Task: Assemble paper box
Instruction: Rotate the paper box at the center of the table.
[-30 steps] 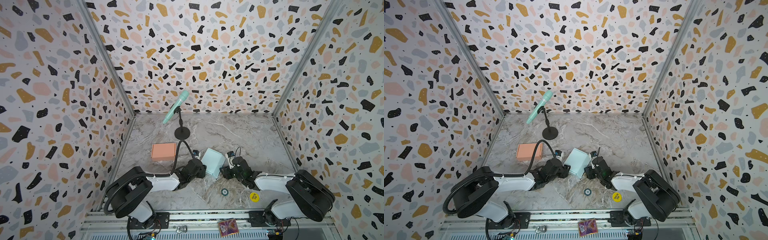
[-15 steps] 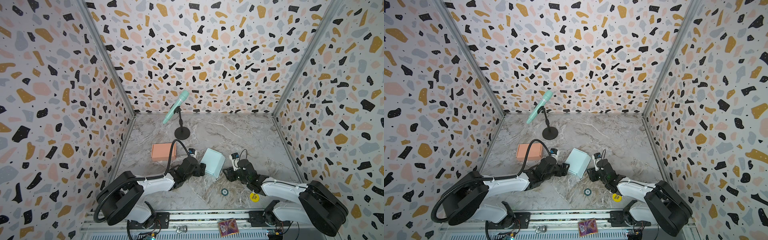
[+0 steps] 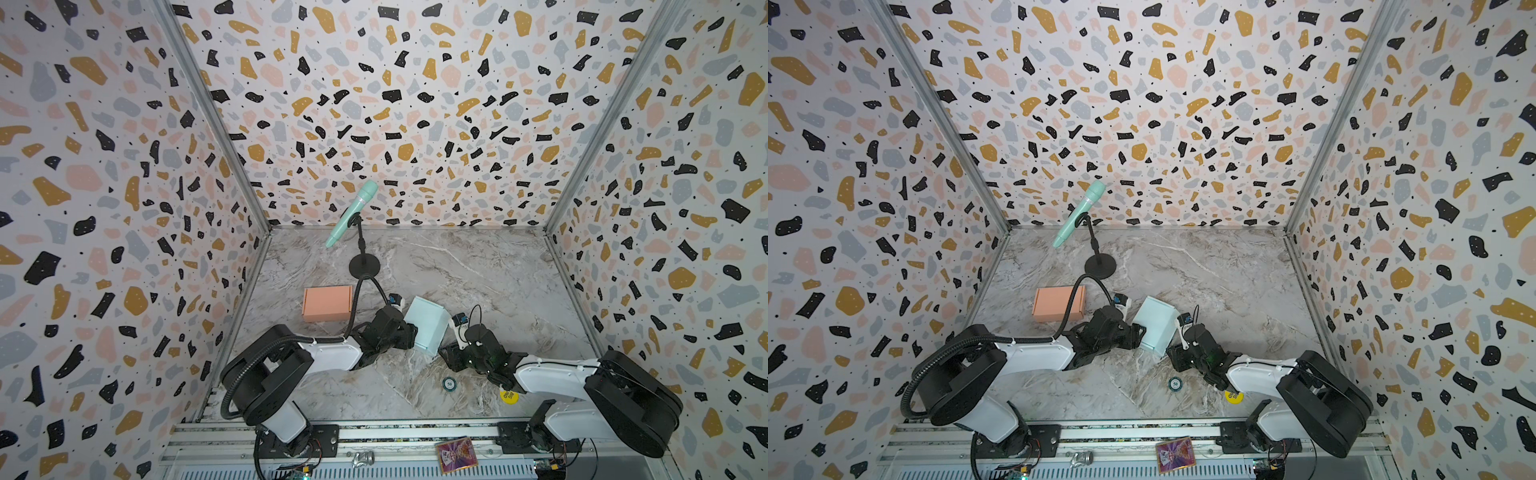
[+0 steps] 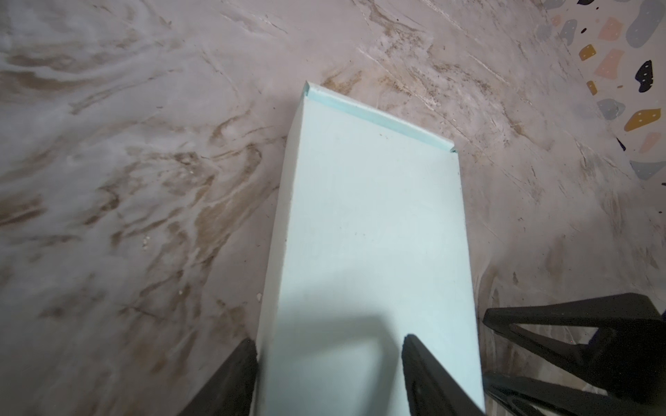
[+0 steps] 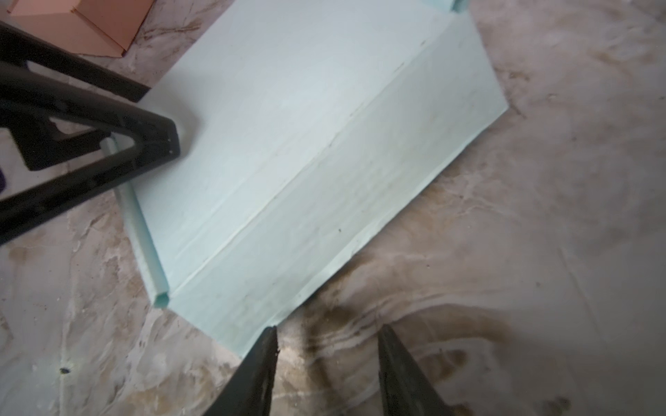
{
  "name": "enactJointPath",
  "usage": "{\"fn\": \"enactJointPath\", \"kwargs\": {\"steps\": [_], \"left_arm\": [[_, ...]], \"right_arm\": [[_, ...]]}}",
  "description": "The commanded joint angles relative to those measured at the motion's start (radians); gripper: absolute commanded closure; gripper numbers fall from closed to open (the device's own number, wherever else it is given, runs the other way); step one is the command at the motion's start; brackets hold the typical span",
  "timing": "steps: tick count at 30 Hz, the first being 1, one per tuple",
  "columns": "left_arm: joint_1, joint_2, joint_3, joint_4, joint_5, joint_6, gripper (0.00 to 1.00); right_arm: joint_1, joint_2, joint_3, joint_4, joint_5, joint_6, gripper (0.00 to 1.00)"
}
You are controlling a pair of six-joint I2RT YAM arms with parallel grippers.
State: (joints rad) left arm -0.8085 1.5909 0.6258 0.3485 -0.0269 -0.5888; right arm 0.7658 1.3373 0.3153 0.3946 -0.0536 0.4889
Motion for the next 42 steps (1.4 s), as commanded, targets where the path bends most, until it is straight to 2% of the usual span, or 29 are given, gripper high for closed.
{"fn": "enactJointPath", "kwargs": {"steps": [1,10,18,31,42], "left_arm": [[-0.015,-0.001,-0.023,0.062,0.025,-0.009,0.4],[-0.082,0.006,-0.043,0.102,0.021,-0.058,0.49],[-0.139,-0.004,-0.065,0.134,0.006,-0.107,0.54],[-0.204,-0.111,-0.162,0.156,-0.041,-0.186,0.55],[-0.241,-0.083,-0.164,0.23,-0.033,-0.236,0.55]], "right_arm": [[0.012,0.029,0.02,-0.002,0.004,0.004,0.54],[0.047,0.117,0.083,0.025,0.007,-0.003,0.54],[0.076,0.133,0.131,0.03,0.016,-0.003,0.53],[0.105,0.071,0.108,0.003,0.036,0.003,0.51],[0.156,0.082,0.108,0.033,0.012,0.034,0.51]]}}
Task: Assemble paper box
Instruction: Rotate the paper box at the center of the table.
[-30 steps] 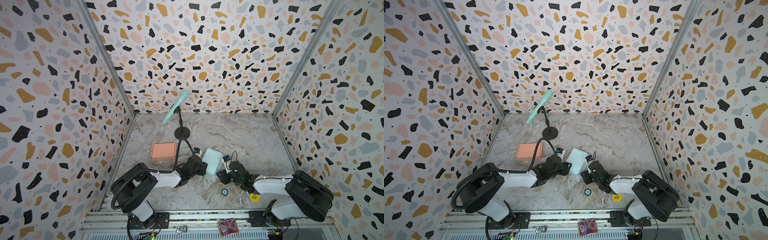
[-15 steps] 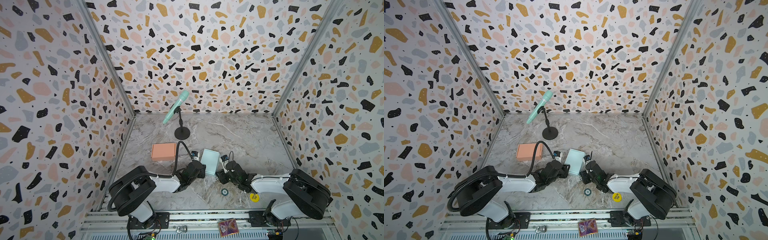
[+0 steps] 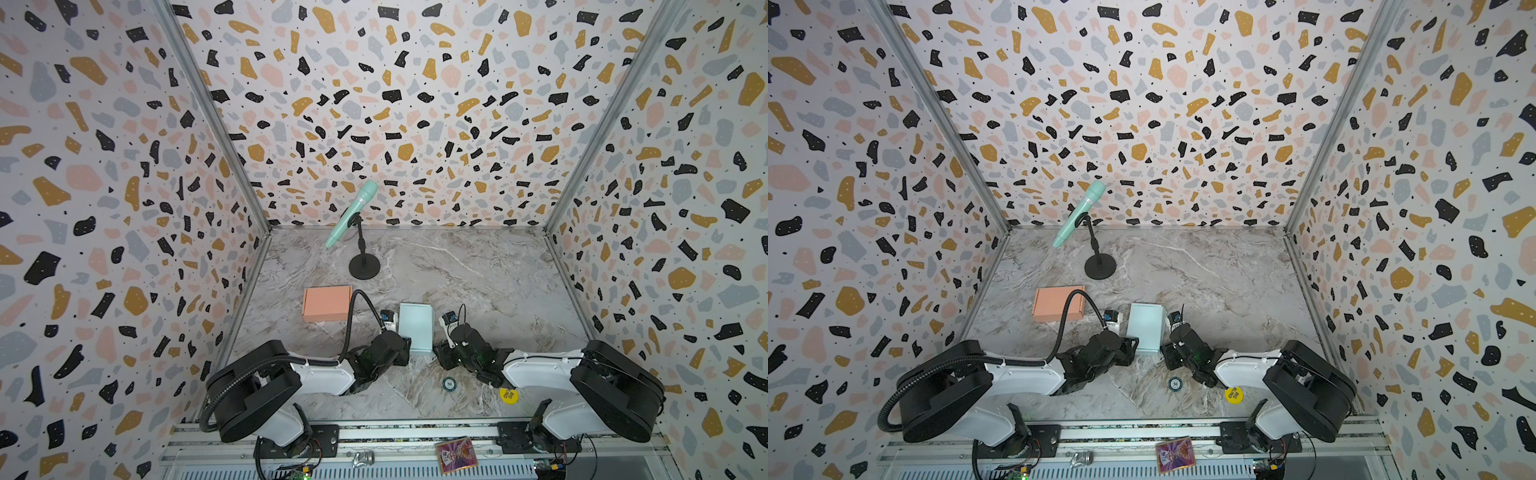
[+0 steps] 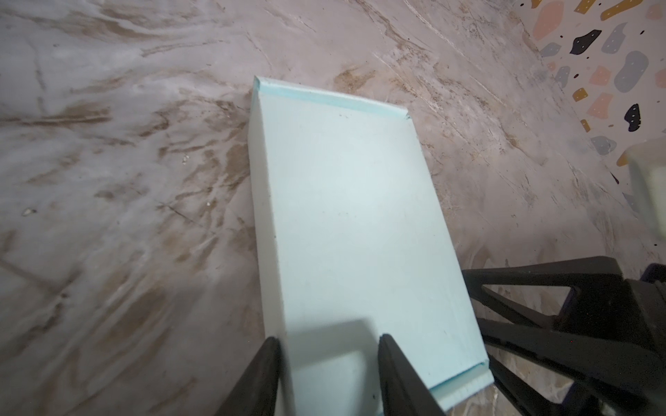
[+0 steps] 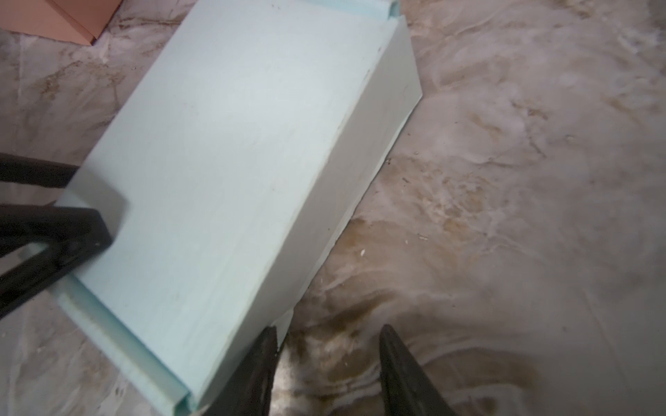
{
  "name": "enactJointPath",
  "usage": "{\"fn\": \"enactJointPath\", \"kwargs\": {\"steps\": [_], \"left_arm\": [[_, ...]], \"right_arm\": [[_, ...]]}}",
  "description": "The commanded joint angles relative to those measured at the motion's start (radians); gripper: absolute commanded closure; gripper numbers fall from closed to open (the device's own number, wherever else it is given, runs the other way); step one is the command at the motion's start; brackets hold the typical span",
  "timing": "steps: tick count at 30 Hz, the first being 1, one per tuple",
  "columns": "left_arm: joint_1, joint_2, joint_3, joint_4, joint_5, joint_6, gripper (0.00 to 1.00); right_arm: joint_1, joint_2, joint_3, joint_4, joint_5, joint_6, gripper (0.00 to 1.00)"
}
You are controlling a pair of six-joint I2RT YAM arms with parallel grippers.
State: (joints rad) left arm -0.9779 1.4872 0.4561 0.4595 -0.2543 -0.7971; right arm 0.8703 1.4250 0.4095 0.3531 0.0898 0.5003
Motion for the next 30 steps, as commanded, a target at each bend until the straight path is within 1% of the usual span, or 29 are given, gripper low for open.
{"fn": "enactJointPath", "kwargs": {"steps": [1,5,8,13,19,20,22,24,27,30], "left_arm": [[-0.078,0.024,0.007,0.124,0.194,-0.033,0.55],[-0.093,0.03,-0.003,0.151,0.194,-0.056,0.55],[-0.094,0.021,-0.02,0.164,0.19,-0.071,0.55],[-0.08,-0.018,-0.039,0.13,0.161,-0.064,0.54],[-0.018,-0.07,-0.066,0.091,0.176,-0.04,0.48],[-0.008,-0.082,-0.063,0.074,0.178,-0.029,0.45],[0.004,-0.106,-0.049,0.03,0.179,-0.006,0.35],[0.018,-0.128,-0.031,-0.016,0.178,0.019,0.3],[0.054,-0.152,-0.001,-0.075,0.183,0.061,0.28],[0.109,-0.147,0.042,-0.13,0.188,0.112,0.26]], "right_arm": [[0.056,-0.006,0.019,0.078,-0.137,0.024,0.51],[0.068,-0.017,0.028,0.104,-0.162,0.029,0.52],[0.069,-0.056,-0.003,0.131,-0.173,0.033,0.51],[0.047,-0.122,-0.073,0.067,-0.137,0.037,0.51],[-0.08,-0.219,-0.146,0.004,-0.166,0.03,0.51],[-0.099,-0.235,-0.147,-0.01,-0.167,0.025,0.51],[-0.136,-0.257,-0.146,-0.027,-0.179,0.018,0.5],[-0.179,-0.268,-0.144,-0.031,-0.2,0.014,0.51],[-0.247,-0.261,-0.137,-0.022,-0.237,-0.003,0.51],[-0.304,-0.228,-0.107,-0.013,-0.26,-0.036,0.51]]}}
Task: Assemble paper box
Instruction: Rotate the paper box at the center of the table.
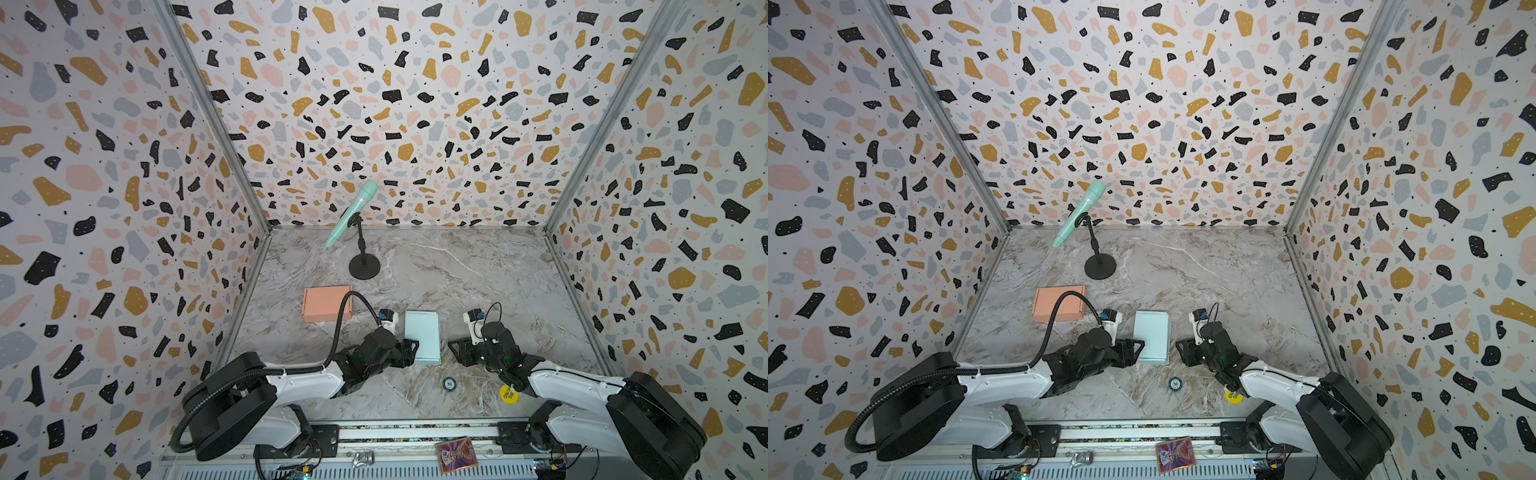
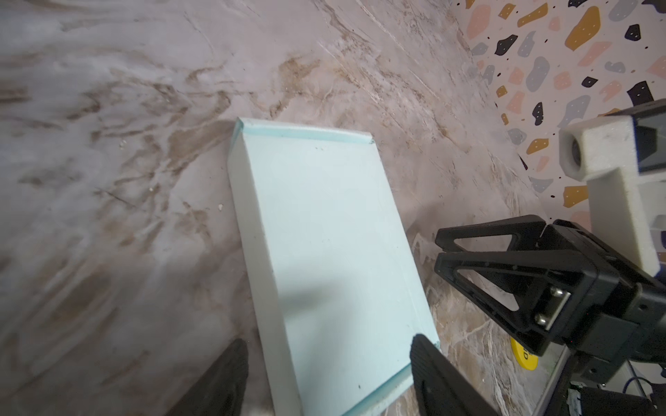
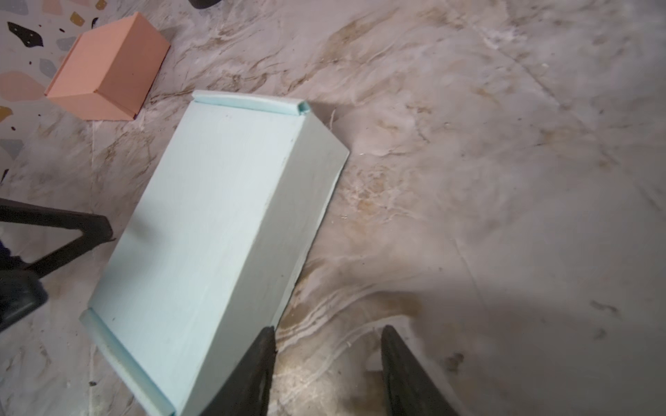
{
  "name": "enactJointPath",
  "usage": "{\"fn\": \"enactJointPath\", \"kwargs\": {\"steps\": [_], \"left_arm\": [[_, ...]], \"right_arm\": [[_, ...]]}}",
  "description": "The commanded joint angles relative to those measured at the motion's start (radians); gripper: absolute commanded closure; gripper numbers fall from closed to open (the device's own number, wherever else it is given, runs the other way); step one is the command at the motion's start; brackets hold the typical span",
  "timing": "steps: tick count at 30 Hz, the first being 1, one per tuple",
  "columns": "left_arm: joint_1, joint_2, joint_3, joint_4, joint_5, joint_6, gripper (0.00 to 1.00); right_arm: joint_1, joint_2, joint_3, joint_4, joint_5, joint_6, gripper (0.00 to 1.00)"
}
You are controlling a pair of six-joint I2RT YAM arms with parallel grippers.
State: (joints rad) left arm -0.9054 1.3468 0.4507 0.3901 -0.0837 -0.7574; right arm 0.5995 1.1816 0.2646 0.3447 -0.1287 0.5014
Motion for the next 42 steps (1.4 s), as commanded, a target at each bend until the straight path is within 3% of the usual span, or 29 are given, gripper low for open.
{"fn": "enactJointPath", "kwargs": {"steps": [1,6,15,30,42], "left_arm": [[0.061,0.002,0.058,-0.063,0.031,0.087,0.26],[0.126,0.105,0.145,-0.054,0.087,0.142,0.26],[0.131,0.291,0.246,0.011,0.153,0.155,0.31],[0.132,0.349,0.269,0.048,0.188,0.146,0.36],[0.131,0.385,0.291,0.072,0.22,0.142,0.38]], "right_arm": [[-0.046,0.034,0.048,0.007,-0.043,-0.044,0.52],[-0.072,0.15,0.103,0.074,-0.065,-0.062,0.55],[-0.083,0.307,0.171,0.156,-0.054,-0.07,0.57],[-0.072,0.472,0.268,0.194,-0.06,-0.077,0.59],[0.072,0.52,0.323,0.212,-0.051,-0.032,0.59]]}}
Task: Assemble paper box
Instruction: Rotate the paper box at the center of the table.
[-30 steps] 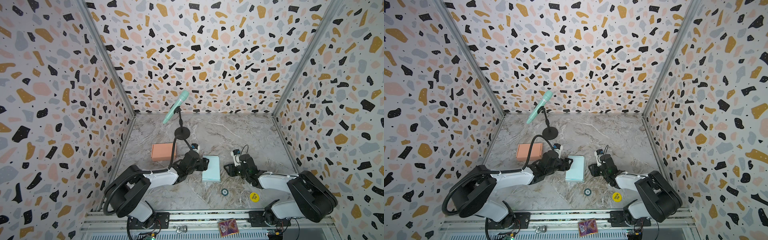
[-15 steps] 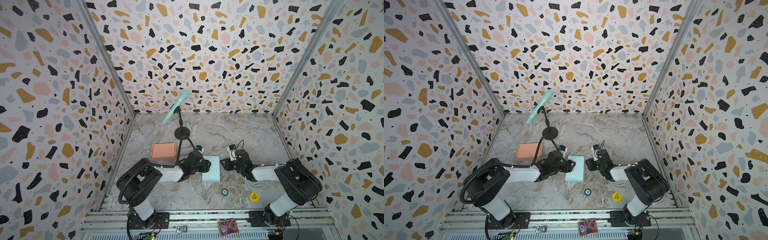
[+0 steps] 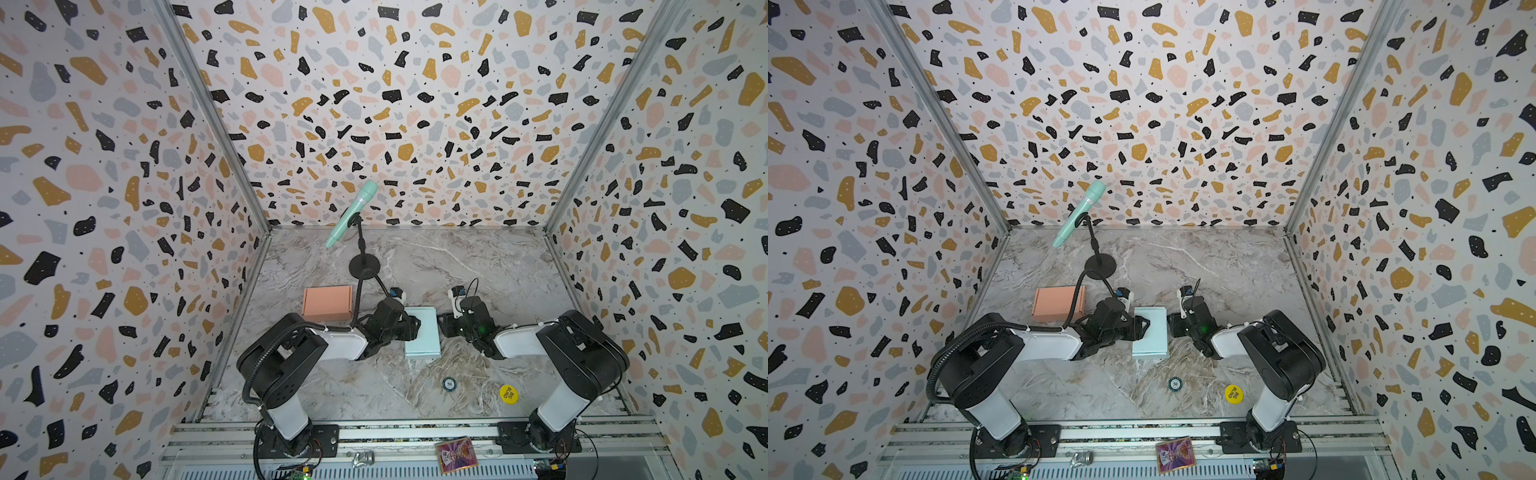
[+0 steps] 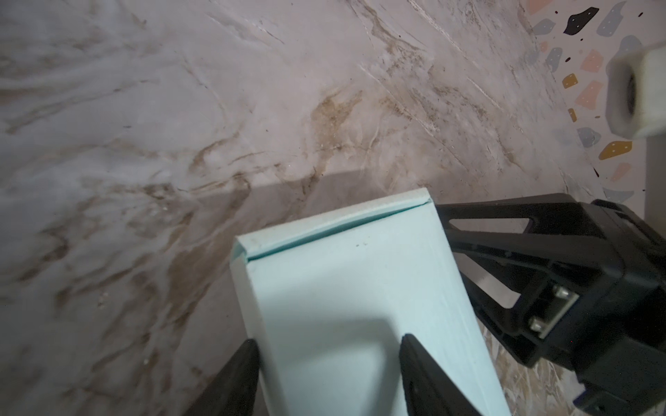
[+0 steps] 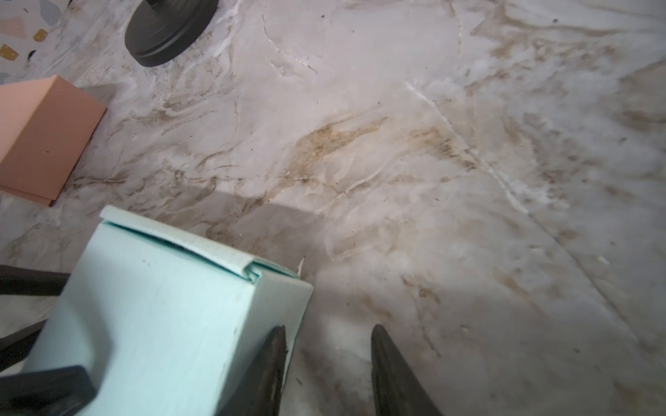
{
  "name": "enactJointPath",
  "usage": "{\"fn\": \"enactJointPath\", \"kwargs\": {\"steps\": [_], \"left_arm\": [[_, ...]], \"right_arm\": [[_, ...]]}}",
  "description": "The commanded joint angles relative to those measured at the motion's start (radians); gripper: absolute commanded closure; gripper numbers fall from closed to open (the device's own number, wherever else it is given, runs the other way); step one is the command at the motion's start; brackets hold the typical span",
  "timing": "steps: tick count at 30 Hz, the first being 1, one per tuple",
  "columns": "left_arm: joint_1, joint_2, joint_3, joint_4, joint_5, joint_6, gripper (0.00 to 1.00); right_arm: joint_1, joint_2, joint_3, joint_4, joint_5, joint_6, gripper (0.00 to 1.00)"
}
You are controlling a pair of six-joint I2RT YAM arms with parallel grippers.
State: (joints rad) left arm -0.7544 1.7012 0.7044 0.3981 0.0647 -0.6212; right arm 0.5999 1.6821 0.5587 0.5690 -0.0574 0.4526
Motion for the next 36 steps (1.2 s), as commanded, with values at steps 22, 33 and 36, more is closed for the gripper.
{"fn": "enactJointPath", "kwargs": {"steps": [22,33,36], "left_arm": [[0.027,-0.186,-0.106,0.001,0.023,-0.002,0.13],[-0.071,-0.293,-0.244,0.035,-0.026,-0.077,0.21],[-0.102,-0.28,-0.246,0.056,-0.034,-0.094,0.21]], "right_arm": [[-0.019,-0.274,-0.205,-0.113,-0.089,0.007,0.57],[0.159,-0.403,-0.284,-0.205,0.004,0.081,0.58],[0.198,-0.394,-0.293,-0.207,0.023,0.098,0.58]]}}
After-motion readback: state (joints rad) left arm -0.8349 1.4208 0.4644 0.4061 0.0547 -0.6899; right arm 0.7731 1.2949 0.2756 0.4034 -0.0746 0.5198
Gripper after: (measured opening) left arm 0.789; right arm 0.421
